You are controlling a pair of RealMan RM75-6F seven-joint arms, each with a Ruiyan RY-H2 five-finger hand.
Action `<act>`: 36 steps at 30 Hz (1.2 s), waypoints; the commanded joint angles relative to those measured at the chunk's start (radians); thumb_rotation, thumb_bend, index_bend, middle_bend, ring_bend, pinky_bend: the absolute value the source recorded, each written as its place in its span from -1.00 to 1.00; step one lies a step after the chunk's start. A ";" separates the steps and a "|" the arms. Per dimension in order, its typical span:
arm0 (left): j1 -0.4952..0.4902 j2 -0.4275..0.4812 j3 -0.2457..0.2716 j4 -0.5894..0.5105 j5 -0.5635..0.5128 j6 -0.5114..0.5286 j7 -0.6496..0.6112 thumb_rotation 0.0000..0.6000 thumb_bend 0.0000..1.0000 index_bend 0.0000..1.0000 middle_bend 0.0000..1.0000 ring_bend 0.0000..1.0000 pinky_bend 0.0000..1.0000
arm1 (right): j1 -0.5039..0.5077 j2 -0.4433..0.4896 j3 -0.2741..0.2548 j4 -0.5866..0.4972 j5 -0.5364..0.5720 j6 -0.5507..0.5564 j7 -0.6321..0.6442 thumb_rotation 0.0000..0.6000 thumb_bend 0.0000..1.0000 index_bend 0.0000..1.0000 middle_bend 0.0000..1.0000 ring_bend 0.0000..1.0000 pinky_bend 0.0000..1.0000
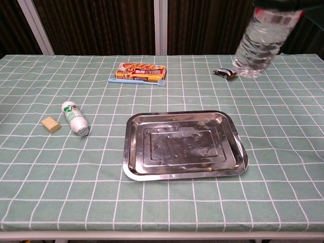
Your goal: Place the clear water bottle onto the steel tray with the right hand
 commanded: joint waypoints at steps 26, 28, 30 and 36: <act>0.002 -0.015 0.004 0.004 -0.007 -0.005 0.003 1.00 -0.49 -0.67 -0.64 -0.83 -0.62 | 0.164 -0.151 0.021 0.093 0.140 -0.216 -0.124 1.00 -0.75 0.41 0.15 -0.21 -0.13; 0.002 -0.013 0.000 0.005 -0.008 -0.001 -0.001 1.00 -0.49 -0.67 -0.64 -0.83 -0.62 | 0.118 -0.097 0.008 0.069 0.124 -0.160 -0.151 1.00 -0.75 0.40 0.15 -0.21 -0.13; 0.003 -0.012 -0.002 0.008 -0.013 -0.002 -0.011 1.00 -0.49 -0.67 -0.64 -0.83 -0.62 | 0.057 -0.027 -0.012 0.049 0.115 -0.115 -0.133 1.00 -0.75 0.40 0.15 -0.21 -0.13; 0.007 -0.011 0.005 0.015 -0.015 -0.010 -0.019 1.00 -0.49 -0.67 -0.64 -0.83 -0.62 | -0.022 0.044 -0.050 0.057 0.104 -0.088 -0.036 1.00 -0.75 0.40 0.15 -0.21 -0.13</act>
